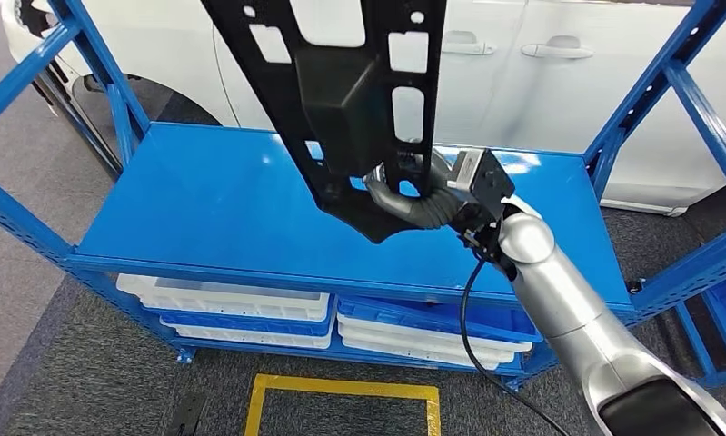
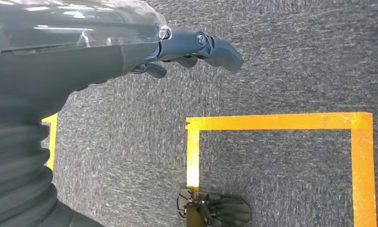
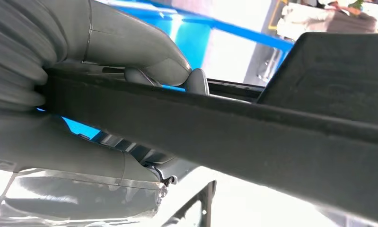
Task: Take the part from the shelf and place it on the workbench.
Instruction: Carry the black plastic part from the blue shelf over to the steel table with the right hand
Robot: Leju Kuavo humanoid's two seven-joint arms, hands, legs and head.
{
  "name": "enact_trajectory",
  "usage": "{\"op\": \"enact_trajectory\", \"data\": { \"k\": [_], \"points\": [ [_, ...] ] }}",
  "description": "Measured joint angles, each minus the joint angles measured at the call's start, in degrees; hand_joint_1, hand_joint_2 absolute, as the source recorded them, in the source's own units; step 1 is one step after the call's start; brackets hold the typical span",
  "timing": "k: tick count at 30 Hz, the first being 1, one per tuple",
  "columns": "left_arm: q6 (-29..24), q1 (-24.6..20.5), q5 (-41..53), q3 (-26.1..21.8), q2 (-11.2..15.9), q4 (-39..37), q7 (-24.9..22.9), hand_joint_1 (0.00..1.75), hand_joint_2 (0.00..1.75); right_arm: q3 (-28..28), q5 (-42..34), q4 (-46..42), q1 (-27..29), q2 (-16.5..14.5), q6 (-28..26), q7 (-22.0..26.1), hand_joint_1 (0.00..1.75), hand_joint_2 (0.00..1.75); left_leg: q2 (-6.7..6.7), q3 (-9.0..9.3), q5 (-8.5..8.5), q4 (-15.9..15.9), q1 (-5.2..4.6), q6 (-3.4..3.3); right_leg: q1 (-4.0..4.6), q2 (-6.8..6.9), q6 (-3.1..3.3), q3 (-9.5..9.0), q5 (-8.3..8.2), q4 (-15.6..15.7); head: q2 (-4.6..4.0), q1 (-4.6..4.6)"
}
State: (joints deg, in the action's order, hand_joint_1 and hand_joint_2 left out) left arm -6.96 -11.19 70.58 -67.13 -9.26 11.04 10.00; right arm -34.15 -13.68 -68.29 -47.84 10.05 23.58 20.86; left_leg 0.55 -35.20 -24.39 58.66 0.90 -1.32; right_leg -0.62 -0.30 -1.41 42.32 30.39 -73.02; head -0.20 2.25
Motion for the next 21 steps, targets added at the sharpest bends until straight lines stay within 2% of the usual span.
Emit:
{"op": "enact_trajectory", "data": {
  "k": [2, 3, 4, 7, 9, 10, 12, 13, 14, 15, 17, 18, 19, 21],
  "points": [
    [-0.1, 0.0, -0.1, -0.2, 0.0, 0.0, 0.1, 0.00, 1.75, -0.5, 0.0, -1.3, 0.6, 0.7, 0.0, 0.1, 1.63, 1.75, 0.03, 0.05, -0.06, 0.0, -0.15, 0.11, 0.13, 0.01, 0.66, -3.99, -3.73, 8.2, 0.00, 0.00],
    [-0.1, 0.0, -0.2, -0.2, 0.0, 0.0, 0.1, 0.00, 1.75, -0.6, 0.0, -1.9, 0.8, 1.0, 0.0, 0.2, 1.63, 1.75, 0.02, 0.01, -0.10, 0.1, -0.29, 0.26, 0.28, 0.04, 0.93, -5.59, -4.96, 11.6, 0.00, -0.01],
    [-0.2, -0.1, -0.3, -0.3, 0.0, 0.0, 0.1, 0.00, 1.75, -0.8, 0.0, -2.5, 1.0, 1.1, 0.0, 0.3, 1.62, 1.75, -0.02, -0.05, -0.12, 0.1, -0.38, 0.48, 0.43, 0.06, 1.13, -6.52, -5.51, 13.7, 0.00, -0.01],
    [-0.2, -0.1, -1.1, -0.8, 0.0, 0.0, 0.5, 0.00, 1.75, -1.3, 0.1, -3.8, 2.0, 1.6, -0.1, 0.7, 1.59, 1.75, -0.08, -0.09, -0.25, 0.1, -0.42, 1.30, 0.51, 0.13, 1.53, -6.77, -5.70, 14.5, 0.00, -0.01],
    [-0.3, -0.1, -1.6, -1.0, 0.0, 0.0, 0.9, 0.00, 1.75, -1.8, 0.2, -4.6, 2.6, 1.9, 0.0, 1.0, 1.58, 1.75, -0.13, -0.79, -1.76, 2.0, -0.38, 1.92, 0.16, 0.24, 2.06, -7.03, -5.94, 15.0, 0.00, -0.02],
    [-0.4, -0.1, -1.8, -1.1, 0.0, 0.0, 1.1, 0.00, 1.75, -2.0, 0.3, -4.9, 2.8, 1.9, 0.0, 1.1, 1.58, 1.75, -0.16, -1.84, -3.34, 4.5, -0.28, 2.21, 0.03, 0.30, 2.27, -7.14, -6.01, 15.2, 0.00, -0.02],
    [-0.3, 0.0, -2.1, -1.4, 0.0, 0.0, 1.4, 0.00, 1.75, -2.4, 0.5, -5.4, 3.3, 2.1, 0.0, 1.3, 1.56, 1.75, -0.19, -5.01, -6.94, 11.9, -0.14, 2.75, 0.03, 0.32, 2.49, -7.17, -6.00, 15.2, 0.00, -0.02],
    [-0.2, 0.0, -2.2, -1.5, 0.0, 0.0, 1.6, 0.00, 1.75, -2.6, 0.7, -5.6, 3.7, 2.1, 0.0, 1.3, 1.56, 1.75, -0.20, -6.32, -7.90, 14.8, -0.10, 2.93, 0.04, 0.32, 2.51, -7.18, -5.98, 15.2, 0.00, -0.02],
    [-0.1, 0.0, -2.3, -1.7, 0.0, 0.0, 1.8, 0.00, 1.75, -2.8, 1.0, -5.7, 4.0, 2.2, -0.1, 1.3, 1.55, 1.75, -0.20, -6.80, -7.80, 15.9, -0.09, 3.03, 0.04, 0.31, 2.51, -7.18, -5.96, 15.1, 0.00, -0.02],
    [0.0, 0.1, -2.4, -1.9, 0.1, 0.0, 2.1, 0.00, 1.75, -3.0, 1.3, -5.9, 4.3, 2.3, -0.1, 1.4, 1.55, 1.75, -0.21, -6.17, -6.59, 14.7, -0.07, 3.05, 0.03, 0.28, 2.47, -7.21, -5.93, 15.0, 0.00, -0.02],
    [0.3, 0.0, -2.5, -2.1, 0.1, 0.0, 2.8, 0.00, 1.75, -3.4, 1.8, -6.1, 4.5, 2.5, -0.3, 1.4, 1.54, 1.75, -0.25, -2.55, -2.85, 7.3, -0.03, 2.85, 0.00, 0.21, 2.22, -7.27, -5.75, 14.8, 0.00, -0.02],
    [0.5, 0.0, -2.6, -2.1, 0.2, 0.0, 3.0, 0.00, 1.75, -3.4, 2.0, -6.2, 4.5, 2.6, -0.4, 1.5, 1.55, 1.75, -0.25, -0.75, -1.60, 3.6, -0.11, 2.58, 0.09, 0.16, 1.99, -7.22, -5.65, 14.6, 0.00, -0.02],
    [0.6, 0.0, -2.6, -2.2, 0.2, 0.0, 3.1, 0.00, 1.75, -3.5, 2.2, -6.3, 4.5, 2.6, -0.6, 1.5, 1.55, 1.75, -0.23, 0.39, -1.01, 1.3, -0.19, 2.27, 0.19, 0.13, 1.72, -7.15, -5.61, 14.5, 0.00, -0.02],
    [0.6, 0.0, -2.7, -2.2, 0.2, 0.0, 3.1, 0.00, 1.75, -3.7, 2.5, -6.4, 4.6, 2.7, -0.8, 1.7, 1.55, 1.75, -0.14, 0.92, -1.01, 0.1, -0.37, 1.56, 0.39, 0.10, 1.13, -7.05, -5.71, 14.6, 0.01, -0.01]
  ]
}}
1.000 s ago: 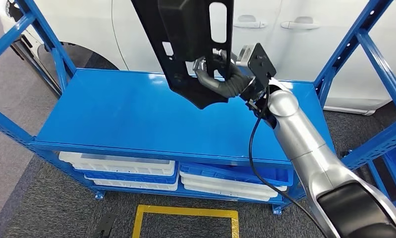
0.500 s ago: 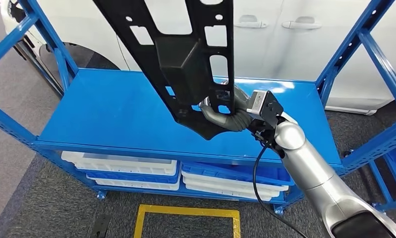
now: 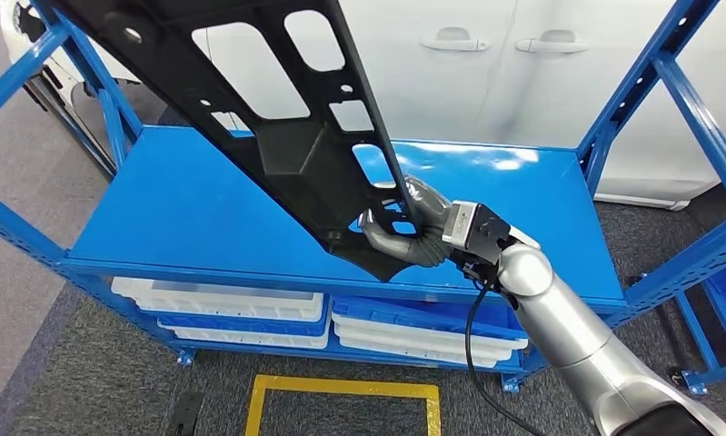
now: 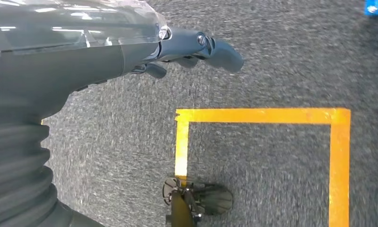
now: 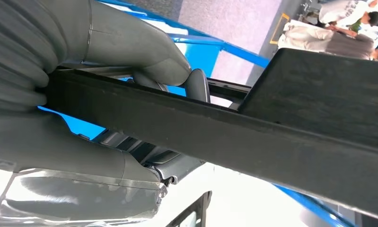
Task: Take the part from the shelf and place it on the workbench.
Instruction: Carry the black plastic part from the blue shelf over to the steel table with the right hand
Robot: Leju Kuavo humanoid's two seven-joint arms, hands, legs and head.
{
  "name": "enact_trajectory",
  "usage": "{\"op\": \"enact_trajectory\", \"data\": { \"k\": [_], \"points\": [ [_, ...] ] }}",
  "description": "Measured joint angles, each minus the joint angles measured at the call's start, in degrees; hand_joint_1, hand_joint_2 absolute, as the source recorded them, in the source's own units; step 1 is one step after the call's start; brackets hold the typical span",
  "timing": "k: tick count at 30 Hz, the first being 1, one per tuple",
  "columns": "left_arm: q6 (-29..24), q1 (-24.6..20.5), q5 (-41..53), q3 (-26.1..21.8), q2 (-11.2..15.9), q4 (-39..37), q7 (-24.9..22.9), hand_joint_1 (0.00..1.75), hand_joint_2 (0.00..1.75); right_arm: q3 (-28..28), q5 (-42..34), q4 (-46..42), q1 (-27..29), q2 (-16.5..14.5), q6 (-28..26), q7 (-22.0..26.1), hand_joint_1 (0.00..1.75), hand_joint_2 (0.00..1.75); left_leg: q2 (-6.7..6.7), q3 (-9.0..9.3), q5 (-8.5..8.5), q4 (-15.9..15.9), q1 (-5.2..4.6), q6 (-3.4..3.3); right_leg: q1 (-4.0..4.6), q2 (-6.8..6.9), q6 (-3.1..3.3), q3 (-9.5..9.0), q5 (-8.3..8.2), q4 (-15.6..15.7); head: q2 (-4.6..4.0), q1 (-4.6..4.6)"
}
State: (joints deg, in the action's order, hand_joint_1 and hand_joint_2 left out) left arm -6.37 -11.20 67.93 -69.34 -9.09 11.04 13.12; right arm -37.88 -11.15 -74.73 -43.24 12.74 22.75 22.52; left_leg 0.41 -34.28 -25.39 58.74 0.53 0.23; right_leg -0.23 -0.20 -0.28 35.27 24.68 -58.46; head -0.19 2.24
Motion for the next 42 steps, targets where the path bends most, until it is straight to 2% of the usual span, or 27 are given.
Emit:
{"op": "enact_trajectory", "data": {
  "k": [2, 3, 4, 6, 7, 8, 9, 10, 12, 14, 17, 18, 20, 22, 23, 24, 25, 26, 28, 29, 33, 35, 37, 38, 39, 40, 42],
  "points": [
    [-0.3, 0.1, 0.1, 0.0, 0.0, 0.0, -0.2, 0.00, 1.75, -0.3, 0.3, -0.1, 0.1, 0.1, -0.1, 0.1, 1.55, 1.75, -0.01, 0.06, 0.33, -0.3, 0.16, -0.77, -0.03, 0.01, -0.64, 0.07, 0.24, -0.1, 0.00, 0.00],
    [-0.5, 0.0, 0.2, -0.1, 0.0, 0.0, -0.2, 0.00, 1.75, -0.4, 0.4, -0.1, 0.1, 0.1, -0.2, 0.1, 1.55, 1.75, -0.03, 0.11, 0.53, -0.6, 0.25, -1.15, -0.06, 0.01, -0.93, 0.52, 1.06, -1.2, 0.00, 0.01],
    [-0.7, 0.0, 0.2, -0.1, 0.0, 0.0, -0.3, 0.00, 1.75, -0.4, 0.5, -0.1, 0.1, 0.2, -0.2, 0.1, 1.55, 1.75, -0.05, 0.15, 0.70, -0.8, 0.35, -1.46, -0.12, 0.02, -1.17, 1.59, 2.56, -3.5, -0.01, 0.01],
    [-0.7, 0.0, 0.1, -0.1, 0.0, 0.0, -0.3, 0.00, 1.75, -0.5, 0.6, -0.1, 0.3, 0.3, -0.2, 0.2, 1.55, 1.75, -0.06, 0.08, 0.79, -0.8, 0.29, -1.76, -0.20, 0.05, -1.47, 5.02, 6.28, -11.1, -0.01, 0.01],
    [-0.6, 0.0, 0.0, -0.1, 0.0, 0.0, -0.3, 0.00, 1.75, -0.6, 0.6, -0.1, 0.5, 0.3, -0.2, 0.2, 1.55, 1.75, -0.06, 0.06, 0.78, -0.8, 0.24, -1.80, -0.22, 0.06, -1.54, 6.60, 7.46, -14.5, -0.01, 0.01],
    [-0.5, 0.0, -0.2, -0.2, 0.0, 0.0, -0.3, 0.00, 1.75, -0.8, 0.6, -0.1, 0.6, 0.4, -0.2, 0.2, 1.55, 1.75, -0.05, 0.04, 0.77, -0.7, 0.19, -1.82, -0.22, 0.05, -1.54, 7.38, 7.59, -16.2, -0.01, 0.01],
    [-0.4, 0.0, -0.5, -0.3, 0.0, 0.0, -0.3, 0.00, 1.75, -0.9, 0.6, -0.1, 0.7, 0.4, -0.2, 0.2, 1.55, 1.75, -0.02, 0.04, 0.74, -0.7, 0.16, -1.82, -0.21, 0.05, -1.44, 7.09, 6.63, -15.6, -0.01, 0.01],
    [-0.2, 0.0, -0.7, -0.4, 0.0, 0.0, -0.4, 0.00, 1.75, -1.0, 0.6, -0.1, 0.8, 0.5, -0.2, 0.2, 1.55, 1.75, 0.01, 0.05, 0.70, -0.6, 0.14, -1.77, -0.18, 0.05, -1.23, 5.73, 4.82, -12.8, -0.01, 0.01],
    [0.1, 0.0, -1.0, -0.6, 0.0, 0.0, -0.5, 0.00, 1.75, -1.1, 0.6, -0.2, 0.7, 0.5, -0.1, 0.2, 1.55, 1.75, 0.08, -0.01, 0.56, -0.4, -0.04, -1.56, 0.01, 0.06, -0.62, 1.87, 1.24, -4.7, -0.01, 0.01],
    [0.1, -0.1, -1.1, -0.8, 0.0, 0.0, -0.6, 0.00, 1.75, -1.2, 0.5, -0.4, 0.7, 0.5, 0.0, 0.3, 1.55, 1.75, 0.09, -0.22, 0.49, -0.3, -0.23, -1.15, 0.29, 0.06, -0.13, -0.07, 0.16, -0.4, -0.01, 0.00],
    [0.0, 0.0, -1.2, -1.2, 0.0, 0.0, -0.9, 0.00, 1.75, -1.3, 0.3, -0.7, 0.9, 0.6, 0.5, 0.3, 1.55, 1.75, 0.05, -0.28, 0.33, -0.2, -0.29, -0.29, 0.18, 0.03, 0.55, -0.30, 0.13, 0.4, -0.01, -0.01],
    [0.0, 0.0, -1.2, -1.3, 0.0, 0.0, -0.9, 0.00, 1.75, -1.4, 0.2, -0.9, 1.0, 0.6, 0.7, 0.3, 1.55, 1.75, 0.03, -0.55, -0.32, 0.5, -0.30, 0.02, -0.01, 0.09, 0.85, -0.45, 0.01, 0.6, -0.01, -0.01],
    [-0.1, 0.0, -1.2, -1.3, 0.0, 0.0, -1.0, 0.00, 1.75, -1.5, -0.2, -1.3, 1.1, 0.6, 1.1, 0.4, 1.55, 1.75, -0.04, -2.70, -3.35, 5.4, -0.14, 0.52, -0.28, 0.23, 1.23, -0.69, -0.12, 1.0, -0.01, -0.01],
    [-0.1, 0.1, -1.2, -1.4, 0.0, 0.0, -1.2, 0.00, 1.75, -1.7, -0.4, -1.5, 1.4, 0.6, 1.3, 0.4, 1.55, 1.75, -0.08, -6.08, -6.62, 12.9, 0.06, 0.89, -0.24, 0.27, 1.36, -0.70, -0.08, 0.9, -0.01, -0.01],
    [-0.1, 0.2, -1.2, -1.4, 0.0, 0.0, -1.3, 0.00, 1.75, -1.8, -0.4, -1.6, 1.6, 0.6, 1.4, 0.4, 1.55, 1.75, -0.08, -7.12, -7.03, 15.1, 0.13, 1.03, -0.22, 0.27, 1.38, -0.71, -0.05, 0.9, -0.01, -0.01],
    [-0.1, 0.2, -1.2, -1.4, 0.0, 0.0, -1.3, 0.00, 1.75, -2.0, -0.4, -1.6, 1.8, 0.6, 1.4, 0.4, 1.55, 1.75, -0.08, -7.18, -6.35, 15.2, 0.18, 1.11, -0.22, 0.25, 1.38, -0.72, -0.01, 0.8, -0.01, -0.01],
    [-0.2, 0.3, -1.2, -1.4, 0.0, 0.0, -1.3, 0.00, 1.75, -2.1, -0.4, -1.7, 2.0, 0.6, 1.5, 0.4, 1.55, 1.75, -0.09, -6.14, -4.65, 12.9, 0.23, 1.12, -0.24, 0.22, 1.32, -0.75, 0.07, 0.7, -0.01, -0.01],
    [-0.2, 0.3, -1.2, -1.5, 0.0, 0.0, -1.4, 0.00, 1.75, -2.2, -0.4, -1.8, 2.0, 0.6, 1.5, 0.4, 1.55, 1.75, -0.11, -4.31, -2.48, 9.0, 0.28, 1.08, -0.26, 0.18, 1.19, -0.77, 0.19, 0.5, -0.01, -0.01],
    [0.0, 0.2, -1.3, -1.5, 0.1, 0.0, -1.4, 0.00, 1.75, -2.2, -0.5, -2.1, 2.1, 0.6, 1.7, 0.4, 1.55, 1.75, -0.10, -1.04, -0.03, 2.2, 0.22, 0.72, -0.06, 0.10, 0.75, -0.59, 0.42, 0.1, -0.01, -0.01],
    [0.1, 0.2, -1.3, -1.5, 0.1, 0.0, -1.4, 0.00, 1.75, -2.2, -0.5, -2.2, 2.1, 0.6, 1.7, 0.4, 1.55, 1.75, -0.08, -0.33, 0.24, 0.6, 0.16, 0.46, 0.05, 0.08, 0.49, -0.46, 0.45, 0.0, -0.01, -0.01],
    [0.7, 0.4, -1.7, -1.6, 0.0, 0.0, -1.6, 0.00, 1.75, -2.3, -0.5, -2.3, 2.3, 0.7, 1.7, 0.4, 1.55, 1.75, 0.00, -0.26, 0.40, -0.1, 0.16, -0.98, 0.02, 0.13, -0.65, -0.04, 0.98, -0.6, -0.01, -0.01],
    [1.0, 0.3, -1.8, -1.6, 0.1, 0.0, -1.8, 0.00, 1.75, -2.4, -0.5, -2.3, 2.3, 0.7, 1.7, 0.4, 1.55, 1.75, -0.06, -0.26, 0.68, -0.3, 0.26, -1.59, -0.13, 0.14, -1.16, 1.90, 3.86, -5.1, -0.01, 0.01],
    [1.1, 0.3, -1.7, -1.6, 0.1, 0.0, -2.1, 0.00, 1.75, -2.4, -0.5, -2.4, 2.6, 0.8, 1.7, 0.4, 1.55, 1.75, -0.09, -0.36, 0.78, -0.3, 0.14, -1.88, -0.19, 0.15, -1.44, 5.42, 7.61, -13.0, -0.01, 0.01],
    [1.2, 0.3, -1.7, -1.6, 0.1, 0.0, -2.2, 0.00, 1.75, -2.4, -0.5, -2.4, 2.8, 0.9, 1.7, 0.4, 1.55, 1.75, -0.09, -0.40, 0.81, -0.2, 0.09, -1.92, -0.19, 0.15, -1.48, 6.71, 8.53, -15.9, -0.01, 0.01],
    [1.2, 0.4, -1.7, -1.6, 0.1, 0.0, -2.3, 0.00, 1.75, -2.4, -0.5, -2.4, 3.0, 1.0, 1.7, 0.4, 1.55, 1.75, -0.08, -0.42, 0.83, -0.2, 0.05, -1.94, -0.18, 0.15, -1.44, 7.01, 8.32, -16.8, -0.01, 0.01],
    [1.2, 0.4, -1.6, -1.6, 0.1, 0.0, -2.4, 0.00, 1.75, -2.4, -0.5, -2.4, 3.1, 1.0, 1.7, 0.4, 1.55, 1.75, -0.05, -0.42, 0.85, -0.2, 0.03, -1.95, -0.16, 0.14, -1.29, 6.07, 7.00, -15.1, -0.01, 0.01],
    [1.3, 0.4, -1.6, -1.7, 0.1, 0.0, -2.6, 0.00, 1.75, -2.3, -0.5, -2.4, 3.1, 1.1, 1.7, 0.4, 1.55, 1.75, -0.01, -0.45, 0.87, 0.0, -0.04, -1.87, -0.05, 0.12, -0.68, 1.87, 3.32, -7.1, -0.01, 0.01]
  ]
}}
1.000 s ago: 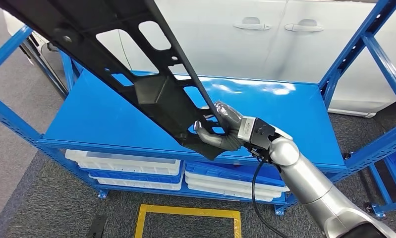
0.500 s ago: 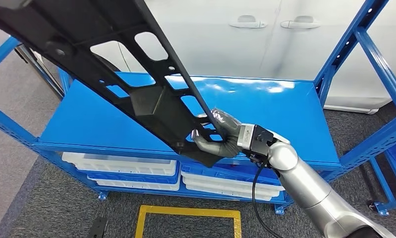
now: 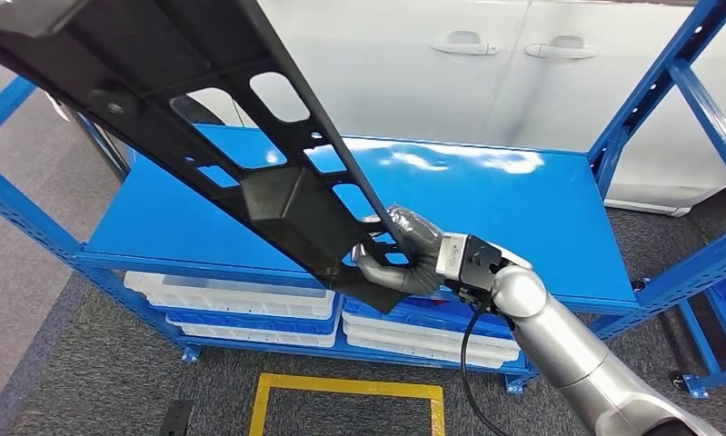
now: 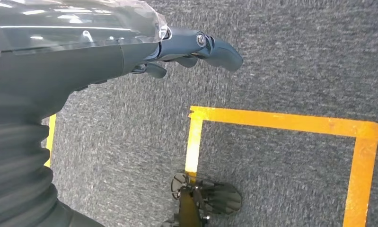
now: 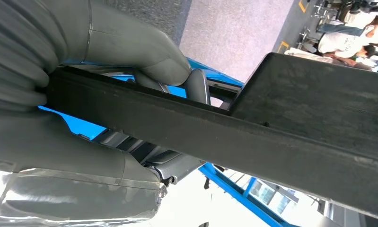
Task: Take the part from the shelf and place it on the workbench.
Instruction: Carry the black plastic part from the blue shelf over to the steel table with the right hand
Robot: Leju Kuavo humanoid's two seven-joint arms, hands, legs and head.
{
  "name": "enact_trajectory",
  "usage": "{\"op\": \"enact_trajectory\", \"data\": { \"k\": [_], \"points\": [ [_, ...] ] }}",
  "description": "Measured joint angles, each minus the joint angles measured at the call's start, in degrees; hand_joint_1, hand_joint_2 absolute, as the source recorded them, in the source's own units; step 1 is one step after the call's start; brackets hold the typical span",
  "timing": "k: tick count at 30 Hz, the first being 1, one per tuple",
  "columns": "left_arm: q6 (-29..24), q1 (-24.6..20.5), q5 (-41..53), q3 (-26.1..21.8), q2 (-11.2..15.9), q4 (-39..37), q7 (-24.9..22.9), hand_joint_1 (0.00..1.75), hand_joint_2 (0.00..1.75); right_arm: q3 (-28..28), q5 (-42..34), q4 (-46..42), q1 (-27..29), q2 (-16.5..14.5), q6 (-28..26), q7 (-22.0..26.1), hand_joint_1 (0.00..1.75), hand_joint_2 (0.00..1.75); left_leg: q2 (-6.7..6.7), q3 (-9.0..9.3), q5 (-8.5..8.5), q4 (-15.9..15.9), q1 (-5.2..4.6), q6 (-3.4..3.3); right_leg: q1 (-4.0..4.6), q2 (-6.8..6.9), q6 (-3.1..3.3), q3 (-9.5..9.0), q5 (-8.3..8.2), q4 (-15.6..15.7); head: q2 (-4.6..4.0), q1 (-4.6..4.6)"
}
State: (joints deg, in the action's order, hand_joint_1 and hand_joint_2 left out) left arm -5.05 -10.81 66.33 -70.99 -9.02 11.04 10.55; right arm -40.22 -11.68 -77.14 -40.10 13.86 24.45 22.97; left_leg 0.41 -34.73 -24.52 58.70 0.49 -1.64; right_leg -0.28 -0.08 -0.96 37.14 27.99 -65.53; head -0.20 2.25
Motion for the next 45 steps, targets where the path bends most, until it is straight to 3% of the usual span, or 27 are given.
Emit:
{"op": "enact_trajectory", "data": {
  "k": [2, 6, 8, 10, 12, 13, 16, 17, 21, 23, 25, 26, 27, 28, 29, 31, 33, 36, 37, 39, 41, 42, 43, 44, 45],
  "points": [
    [0.1, -0.1, 0.1, 0.0, 0.0, 0.0, -0.1, 0.00, 1.75, 0.0, 0.0, -0.1, 0.0, 0.0, 0.0, 0.0, 1.55, 1.75, 0.02, -0.23, 0.14, 0.2, -0.19, 0.40, 0.28, 0.00, 0.53, -2.83, -2.01, 5.9, 0.01, -0.01],
    [0.3, -0.1, 0.3, 0.0, 0.0, 0.0, -0.3, 0.00, 1.75, 0.0, -0.1, -0.2, 0.1, 0.2, 0.0, 0.0, 1.55, 1.75, 0.04, -0.70, 0.16, 0.3, -0.37, 1.60, 0.27, 0.09, 1.39, -2.83, -2.95, 7.3, 0.00, -0.02],
    [0.3, -0.1, 0.3, 0.0, 0.0, 0.0, -0.4, 0.00, 1.75, 0.0, -0.1, -0.3, 0.1, 0.2, 0.0, 0.0, 1.55, 1.75, 0.02, -1.97, -2.82, 3.6, -0.37, 2.13, -0.13, 0.31, 1.99, -2.49, -3.73, 7.8, 0.00, -0.02],
    [0.3, 0.0, 0.3, 0.0, 0.0, 0.0, -0.4, 0.00, 1.75, 0.0, -0.1, -0.4, 0.2, 0.2, -0.1, 0.0, 1.55, 1.75, -0.05, -4.42, -7.51, 11.1, -0.08, 2.58, -0.16, 0.46, 2.22, -1.79, -4.32, 7.9, 0.00, -0.02],
    [0.3, 0.1, 0.3, 0.0, 0.0, 0.0, -0.4, 0.00, 1.75, 0.0, -0.1, -0.4, 0.5, 0.2, -0.1, 0.0, 1.55, 1.75, -0.06, -5.24, -9.46, 15.5, 0.13, 2.89, -0.10, 0.51, 2.16, -0.92, -4.92, 7.7, 0.00, -0.02],
    [0.3, 0.1, 0.3, -0.1, 0.0, 0.0, -0.4, 0.00, 1.75, 0.0, -0.1, -0.4, 0.6, 0.2, -0.1, 0.0, 1.55, 1.75, -0.07, -4.10, -8.86, 14.4, 0.19, 2.94, -0.11, 0.51, 2.05, -0.48, -5.20, 7.6, 0.00, -0.02],
    [0.3, 0.0, 0.1, -0.1, 0.0, 0.0, -0.4, 0.00, 1.75, 0.0, -0.1, -0.4, 0.6, 0.2, -0.1, 0.1, 1.55, 1.75, -0.03, 2.77, -5.28, 3.3, 0.21, 2.63, -0.10, 0.46, 1.38, 0.61, -5.95, 7.0, 0.00, -0.02],
    [0.3, 0.0, 0.0, -0.1, 0.0, 0.0, -0.3, 0.00, 1.75, 0.0, -0.2, -0.3, 0.6, 0.2, 0.0, 0.2, 1.55, 1.75, 0.03, 4.06, -4.67, 0.8, 0.14, 2.30, -0.04, 0.44, 1.02, 0.81, -6.23, 6.9, 0.01, -0.02],
    [0.0, 0.6, -1.3, -0.5, -0.1, 0.0, 0.4, 0.00, 1.75, -0.1, -0.9, 0.0, 0.4, 0.2, 1.2, 0.6, 1.55, 1.75, 0.03, 3.88, -3.20, -0.4, -0.08, 0.57, -0.09, 0.27, -0.43, 1.21, -7.08, 7.0, 0.01, -0.01],
    [-0.3, 0.9, -2.1, -1.1, -0.2, 0.0, 0.7, 0.00, 1.75, -0.3, -1.2, 0.3, 0.1, 0.2, 2.1, 0.8, 1.55, 1.75, -0.17, 3.04, -1.95, -0.7, 0.07, -0.21, -0.23, 0.10, -0.97, 2.58, -3.76, 3.9, 0.01, -0.02],
    [-0.5, 1.4, -2.5, -1.4, -0.2, 0.0, 0.9, 0.00, 1.75, -0.7, -1.3, 0.7, 0.0, 0.2, 2.5, 1.0, 1.55, 1.75, -0.23, 1.75, -0.87, -0.7, 0.04, -0.56, -0.36, 0.08, -1.28, 4.85, 1.96, -3.5, 0.00, -0.01],
    [-0.5, 1.7, -2.5, -1.5, -0.3, 0.0, 0.9, 0.00, 1.75, -0.9, -1.2, 0.8, 0.1, 0.1, 2.4, 1.1, 1.55, 1.75, -0.23, 1.06, -0.42, -0.6, -0.02, -0.56, -0.38, 0.09, -1.36, 5.64, 3.88, -7.2, 0.00, -0.01],
    [-0.5, 1.9, -2.5, -1.6, -0.3, 0.0, 0.9, 0.00, 1.75, -1.2, -1.0, 0.9, 0.4, -0.1, 2.2, 1.3, 1.55, 1.75, -0.23, 0.39, 0.02, -0.5, -0.09, -0.57, -0.38, 0.08, -1.33, 5.67, 4.64, -9.4, 0.00, -0.01],
    [-0.5, 2.2, -2.3, -1.6, -0.4, 0.0, 0.9, 0.00, 1.75, -1.3, -0.7, 1.0, 0.7, -0.2, 1.8, 1.4, 1.55, 1.75, -0.21, -0.22, 0.44, -0.5, -0.17, -0.56, -0.35, 0.08, -1.18, 4.63, 4.24, -9.5, 0.00, -0.01],
    [-0.6, 2.3, -2.2, -1.7, -0.4, 0.0, 0.9, 0.00, 1.75, -1.5, -0.3, 1.0, 1.1, -0.4, 1.4, 1.5, 1.55, 1.75, -0.16, -0.77, 0.85, -0.4, -0.28, -0.53, -0.26, 0.08, -0.87, 2.48, 3.06, -7.3, 0.00, 0.00],
    [-0.7, 2.4, -1.9, -1.7, -0.6, 0.0, 0.8, 0.00, 1.75, -1.5, 0.5, 0.7, 1.7, -0.6, 0.7, 1.6, 1.55, 1.75, -0.05, -1.58, 1.58, -0.4, -0.53, -0.35, 0.14, 0.10, 0.22, -3.58, 1.10, 1.0, 0.00, 0.00],
    [-0.8, 2.3, -1.6, -1.8, -0.9, -0.1, 0.8, 0.00, 1.75, -1.5, 1.0, 0.1, 2.0, -0.9, 0.2, 1.6, 1.55, 1.75, -0.05, -1.98, 2.32, -0.5, -0.51, 0.17, 0.63, 0.20, 0.94, -7.20, 0.72, 7.0, 0.00, -0.01],
    [-1.0, 2.4, -1.4, -1.8, -1.0, -0.1, 0.8, 0.00, 1.75, -1.5, 1.4, -0.6, 2.6, -1.0, 0.2, 1.6, 1.55, 1.75, -0.07, -2.24, 3.19, -0.8, -0.35, 1.27, 0.81, 0.42, 1.59, -7.29, -0.33, 8.8, 0.00, -0.02],
    [-1.1, 2.4, -1.4, -1.8, -1.0, -0.1, 0.8, 0.00, 1.75, -1.5, 1.5, -0.8, 2.7, -1.0, 0.2, 1.6, 1.55, 1.75, -0.06, -2.61, 2.41, -0.3, -0.38, 1.56, 0.62, 0.55, 1.98, -7.03, -0.98, 9.2, 0.00, -0.02],
    [-1.1, 2.4, -1.4, -1.8, -1.0, -0.1, 0.9, 0.00, 1.75, -1.4, 1.5, -1.0, 3.1, -1.1, 0.2, 1.5, 1.55, 1.75, -0.06, -4.19, -1.94, 4.1, -0.26, 2.10, 0.26, 0.79, 2.49, -6.14, -2.35, 9.8, 0.00, -0.02],
    [-1.1, 2.5, -1.4, -1.8, -1.0, -0.1, 0.9, 0.00, 1.75, -1.4, 1.5, -1.1, 3.5, -1.1, 0.3, 1.5, 1.55, 1.75, -0.08, -6.08, -6.72, 11.5, 0.03, 2.69, 0.23, 0.81, 2.60, -4.83, -3.36, 9.7, 0.00, -0.02],
    [-1.1, 2.5, -1.4, -1.8, -1.0, -0.1, 1.0, 0.00, 1.75, -1.4, 1.5, -1.2, 3.8, -1.2, 0.3, 1.5, 1.55, 1.75, -0.09, -6.40, -7.62, 14.3, 0.16, 2.94, 0.22, 0.84, 2.53, -4.12, -3.82, 9.6, 0.00, -0.02],
    [-1.1, 2.5, -1.3, -1.8, -0.9, -0.1, 1.1, 0.00, 1.75, -1.4, 1.5, -1.2, 4.1, -1.2, 0.3, 1.5, 1.55, 1.75, -0.09, -5.89, -7.31, 15.2, 0.27, 3.15, 0.18, 0.86, 2.40, -3.38, -4.25, 9.4, 0.00, -0.02],
    [-1.1, 2.6, -1.2, -1.8, -0.9, -0.1, 1.1, 0.00, 1.75, -1.4, 1.5, -1.2, 4.3, -1.1, 0.3, 1.5, 1.55, 1.75, -0.10, -4.34, -6.10, 14.1, 0.36, 3.30, 0.11, 0.86, 2.22, -2.60, -4.63, 9.1, 0.00, -0.02],
    [-1.0, 2.6, -1.0, -1.8, -0.9, -0.1, 1.1, 0.00, 1.75, -1.3, 1.5, -1.2, 4.5, -1.1, 0.3, 1.5, 1.55, 1.75, -0.10, -1.84, -4.61, 11.0, 0.47, 3.36, 0.03, 0.85, 2.02, -1.87, -4.94, 8.7, 0.00, -0.02]
  ]
}}
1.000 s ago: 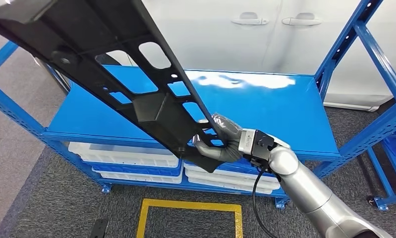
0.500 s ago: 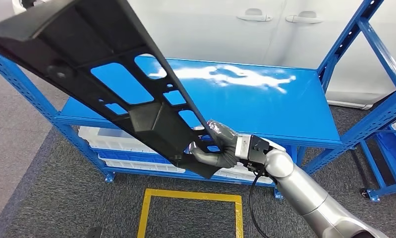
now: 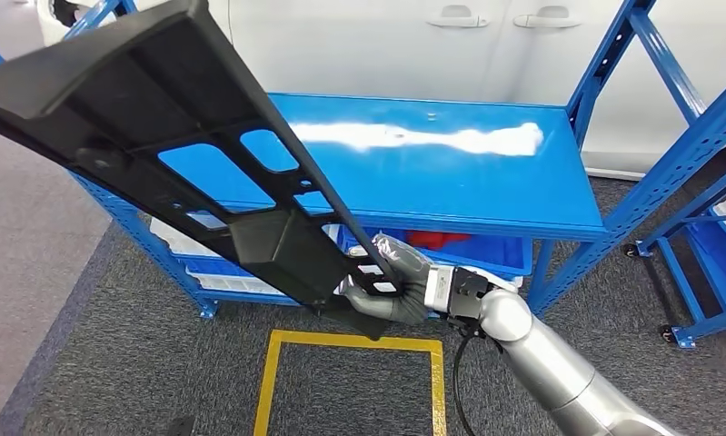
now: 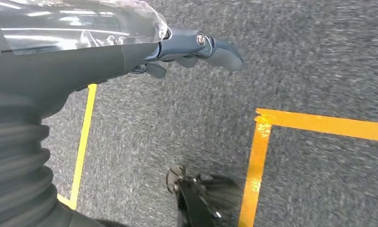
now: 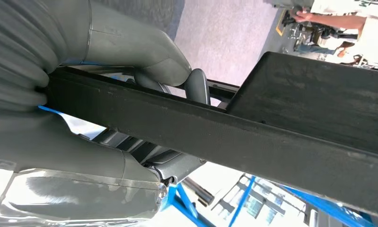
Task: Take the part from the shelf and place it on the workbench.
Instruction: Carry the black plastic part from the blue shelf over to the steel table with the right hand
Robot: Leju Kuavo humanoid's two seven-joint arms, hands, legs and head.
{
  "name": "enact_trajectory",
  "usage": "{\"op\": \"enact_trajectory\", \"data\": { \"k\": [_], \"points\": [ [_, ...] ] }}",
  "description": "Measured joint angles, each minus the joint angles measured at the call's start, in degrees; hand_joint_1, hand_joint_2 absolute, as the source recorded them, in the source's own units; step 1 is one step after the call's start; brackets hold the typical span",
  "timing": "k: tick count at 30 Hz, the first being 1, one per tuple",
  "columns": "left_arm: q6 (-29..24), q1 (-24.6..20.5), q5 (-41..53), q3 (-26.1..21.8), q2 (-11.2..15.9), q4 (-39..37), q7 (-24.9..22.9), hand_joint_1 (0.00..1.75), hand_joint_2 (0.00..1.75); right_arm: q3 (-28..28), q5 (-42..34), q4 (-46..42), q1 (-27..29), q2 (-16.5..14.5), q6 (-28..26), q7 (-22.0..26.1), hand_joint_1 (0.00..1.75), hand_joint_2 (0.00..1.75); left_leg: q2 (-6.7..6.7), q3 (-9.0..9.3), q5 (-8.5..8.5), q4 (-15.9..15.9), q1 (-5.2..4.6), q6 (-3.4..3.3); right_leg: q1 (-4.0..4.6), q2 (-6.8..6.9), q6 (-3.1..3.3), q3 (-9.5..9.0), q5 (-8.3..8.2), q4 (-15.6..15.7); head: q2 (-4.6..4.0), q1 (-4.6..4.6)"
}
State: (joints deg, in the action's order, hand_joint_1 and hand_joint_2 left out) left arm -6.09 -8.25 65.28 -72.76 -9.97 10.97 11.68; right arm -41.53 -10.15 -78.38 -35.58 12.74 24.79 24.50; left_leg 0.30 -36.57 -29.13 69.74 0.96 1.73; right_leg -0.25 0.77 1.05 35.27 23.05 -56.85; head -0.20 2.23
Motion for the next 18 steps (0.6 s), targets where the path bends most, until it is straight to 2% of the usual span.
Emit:
{"op": "enact_trajectory", "data": {
  "k": [2, 3, 4, 6, 7, 8, 9, 11, 12, 13, 14, 15, 17, 18],
  "points": [
    [0.2, -0.1, 0.4, 0.1, 0.0, 0.0, 0.0, 0.00, 1.75, 0.4, 0.0, -0.4, 0.3, 0.2, 0.0, 0.0, 1.55, 1.75, 0.06, 5.30, 0.86, -7.8, 0.01, -0.28, 0.00, -0.03, -0.56, 1.22, -0.51, -0.8, 0.01, 0.00],
    [0.2, -0.1, 0.5, 0.1, 0.0, 0.0, 0.0, 0.00, 1.75, 0.7, 0.0, -0.6, 0.6, 0.3, -0.1, 0.0, 1.55, 1.75, 0.11, 6.81, 0.61, -10.4, -0.08, -0.61, 0.05, -0.04, -0.91, 1.57, -0.79, -1.1, 0.01, 0.00],
    [0.3, -0.1, 0.7, 0.2, 0.0, 0.0, 0.0, 0.00, 1.75, 0.9, 0.0, -0.9, 0.8, 0.5, -0.1, 0.0, 1.55, 1.75, 0.17, 7.36, 0.20, -11.6, -0.25, -1.03, 0.09, -0.05, -1.32, 1.79, -1.14, -1.2, 0.01, 0.00],
    [0.5, 0.0, 0.9, 0.3, -0.1, 0.0, 0.0, 0.00, 1.75, 1.5, 0.1, -1.3, 1.6, 1.0, -0.2, 0.1, 1.55, 1.75, 0.13, 6.97, 0.77, -11.8, -0.33, -2.00, 0.03, -0.10, -2.13, 1.98, -1.70, -1.3, 0.01, 0.00],
    [0.6, 0.0, 1.0, 0.4, -0.1, 0.0, -0.1, 0.00, 1.75, 1.7, 0.1, -1.4, 2.0, 1.4, -0.3, 0.1, 1.55, 1.75, 0.05, 6.67, 1.24, -11.9, -0.28, -2.50, -0.07, -0.19, -2.49, 2.27, -1.13, -1.8, 0.02, 0.01],
    [0.6, -0.1, 1.1, 0.5, -0.1, 0.0, -0.1, 0.00, 1.75, 1.9, 0.3, -1.6, 2.3, 1.7, -0.3, 0.2, 1.55, 1.75, -0.04, 6.26, 1.80, -12.0, -0.18, -2.98, -0.16, -0.30, -2.81, 2.81, 0.40, -3.1, 0.01, 0.01],
    [0.6, -0.1, 1.3, 0.5, -0.1, 0.0, -0.2, 0.00, 1.75, 2.2, 0.4, -1.6, 2.6, 2.0, -0.4, 0.2, 1.55, 1.75, -0.13, 5.72, 2.39, -12.1, -0.14, -3.36, -0.29, -0.42, -3.10, 3.69, 2.79, -5.6, 0.01, 0.01],
    [0.6, -0.2, 1.7, 0.7, -0.1, 0.0, -0.4, 0.00, 1.75, 2.6, 0.7, -1.7, 3.3, 2.4, -0.6, 0.3, 1.55, 1.75, -0.20, 4.27, 3.48, -12.0, -0.29, -3.73, -0.42, -0.54, -3.57, 5.87, 8.00, -13.0, 0.00, 0.01],
    [0.7, -0.2, 1.8, 0.7, -0.1, 0.0, -0.5, 0.00, 1.75, 2.7, 0.8, -1.7, 3.7, 2.6, -0.8, 0.4, 1.55, 1.75, -0.20, 3.49, 4.02, -12.0, -0.35, -3.75, -0.46, -0.55, -3.71, 6.49, 9.33, -16.1, 0.00, 0.01],
    [0.7, -0.2, 2.0, 0.8, -0.2, 0.0, -0.7, 0.00, 1.75, 2.9, 0.9, -1.7, 4.0, 2.8, -1.0, 0.4, 1.55, 1.75, -0.20, 2.71, 4.52, -11.9, -0.40, -3.73, -0.48, -0.55, -3.74, 6.29, 9.41, -17.7, 0.00, 0.01],
    [0.7, -0.2, 2.3, 0.9, -0.2, 0.0, -0.9, 0.00, 1.75, 3.1, 0.9, -1.8, 4.3, 2.9, -1.2, 0.4, 1.55, 1.75, -0.20, 1.98, 4.98, -11.7, -0.43, -3.66, -0.48, -0.55, -3.65, 5.06, 8.43, -17.1, 0.00, 0.00],
    [0.8, -0.3, 2.5, 1.0, -0.2, 0.0, -1.1, 0.00, 1.75, 3.4, 1.0, -1.8, 4.4, 3.1, -1.3, 0.3, 1.55, 1.75, -0.19, 1.35, 5.39, -11.6, -0.47, -3.58, -0.43, -0.56, -3.41, 2.77, 6.95, -14.4, 0.01, 0.00],
    [0.8, -0.8, 3.1, 1.5, -0.4, 0.0, -1.5, 0.00, 1.75, 4.3, 1.0, -2.2, 4.6, 3.9, -1.8, 0.4, 1.55, 1.75, -0.15, 0.38, 6.16, -11.4, -0.57, -3.29, -0.16, -0.54, -2.60, -2.93, 5.54, -5.9, 0.02, 0.00],
    [0.8, -1.1, 3.5, 1.8, -0.5, 0.0, -1.7, 0.00, 1.75, 4.9, 0.9, -2.6, 4.9, 4.4, -2.0, 0.4, 1.55, 1.75, -0.12, 0.13, 6.58, -11.4, -0.60, -3.03, 0.06, -0.49, -2.20, -4.85, 5.46, -2.7, 0.02, -0.01]
  ]
}}
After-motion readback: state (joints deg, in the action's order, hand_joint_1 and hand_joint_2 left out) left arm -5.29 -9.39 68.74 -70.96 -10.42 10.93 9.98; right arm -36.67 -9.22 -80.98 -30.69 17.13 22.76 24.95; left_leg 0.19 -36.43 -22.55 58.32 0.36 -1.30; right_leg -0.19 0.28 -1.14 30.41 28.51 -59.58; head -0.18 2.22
